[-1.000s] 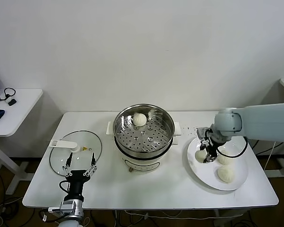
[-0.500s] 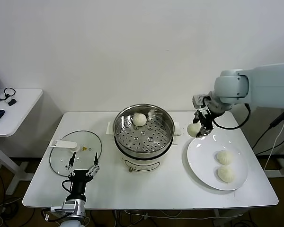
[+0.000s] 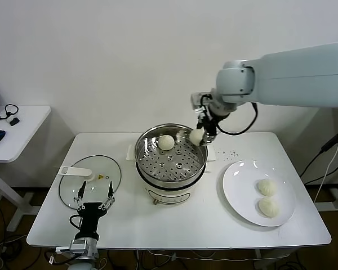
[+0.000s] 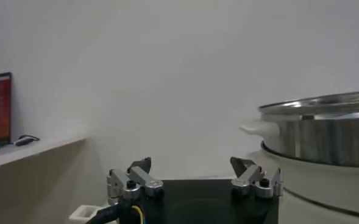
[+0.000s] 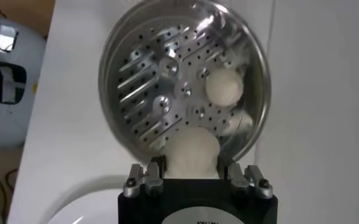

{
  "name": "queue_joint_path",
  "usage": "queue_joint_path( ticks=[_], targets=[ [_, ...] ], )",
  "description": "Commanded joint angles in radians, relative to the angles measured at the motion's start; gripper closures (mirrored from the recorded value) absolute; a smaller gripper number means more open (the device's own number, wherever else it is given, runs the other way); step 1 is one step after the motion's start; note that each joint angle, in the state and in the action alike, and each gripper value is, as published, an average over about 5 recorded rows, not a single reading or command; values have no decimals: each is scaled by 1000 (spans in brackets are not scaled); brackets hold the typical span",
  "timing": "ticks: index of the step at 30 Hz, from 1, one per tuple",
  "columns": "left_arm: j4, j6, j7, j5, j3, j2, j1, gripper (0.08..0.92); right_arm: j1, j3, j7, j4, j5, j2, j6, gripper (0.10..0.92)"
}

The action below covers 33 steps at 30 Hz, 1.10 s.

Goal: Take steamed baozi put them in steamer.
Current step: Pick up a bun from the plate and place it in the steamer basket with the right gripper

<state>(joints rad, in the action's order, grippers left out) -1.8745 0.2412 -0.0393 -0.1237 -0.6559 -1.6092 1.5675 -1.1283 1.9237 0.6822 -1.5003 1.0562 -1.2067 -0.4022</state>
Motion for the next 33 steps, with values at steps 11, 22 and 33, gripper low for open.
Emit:
queue_joint_path(
  ticks=[11,22,33],
  targets=[
    [12,4,-6,-7,-7,7,-8,177,266,-111,-6,290,32,-272,-44,457],
    [16,7,-9,-6,-16,9,-9,177,346,-133,1,405,22,-424,-64,457],
    [17,10,-10,-5,-17,7,-10,177,362,-103,9,421,-11,-437,-68,457]
  ],
)
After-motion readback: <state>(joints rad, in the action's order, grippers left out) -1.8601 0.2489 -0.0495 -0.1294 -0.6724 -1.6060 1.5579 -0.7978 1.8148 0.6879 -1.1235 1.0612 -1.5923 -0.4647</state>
